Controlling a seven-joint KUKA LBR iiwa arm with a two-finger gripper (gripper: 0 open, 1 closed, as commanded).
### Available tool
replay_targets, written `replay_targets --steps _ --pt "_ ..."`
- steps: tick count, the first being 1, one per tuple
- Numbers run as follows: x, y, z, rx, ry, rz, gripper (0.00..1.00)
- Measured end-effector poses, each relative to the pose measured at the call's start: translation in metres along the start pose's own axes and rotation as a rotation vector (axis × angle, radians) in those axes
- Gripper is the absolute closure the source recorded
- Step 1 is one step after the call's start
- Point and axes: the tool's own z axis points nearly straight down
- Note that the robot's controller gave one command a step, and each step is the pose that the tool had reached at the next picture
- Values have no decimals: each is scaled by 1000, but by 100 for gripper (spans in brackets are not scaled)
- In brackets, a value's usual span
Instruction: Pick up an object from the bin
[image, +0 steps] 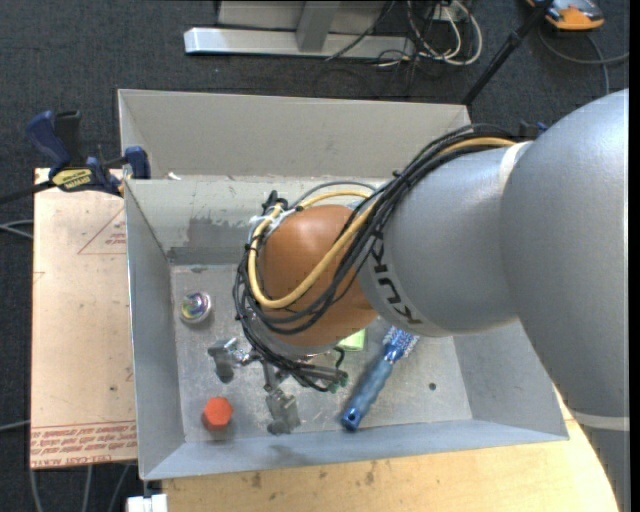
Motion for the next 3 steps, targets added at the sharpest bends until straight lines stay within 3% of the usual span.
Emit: replay_targets --steps 1,2,3 --pt "-37 32 57 4 10 -321 0" --pt "-38 32 56 2 5 -320 100" --pt "-55 25 -78 7 -5 -362 100"
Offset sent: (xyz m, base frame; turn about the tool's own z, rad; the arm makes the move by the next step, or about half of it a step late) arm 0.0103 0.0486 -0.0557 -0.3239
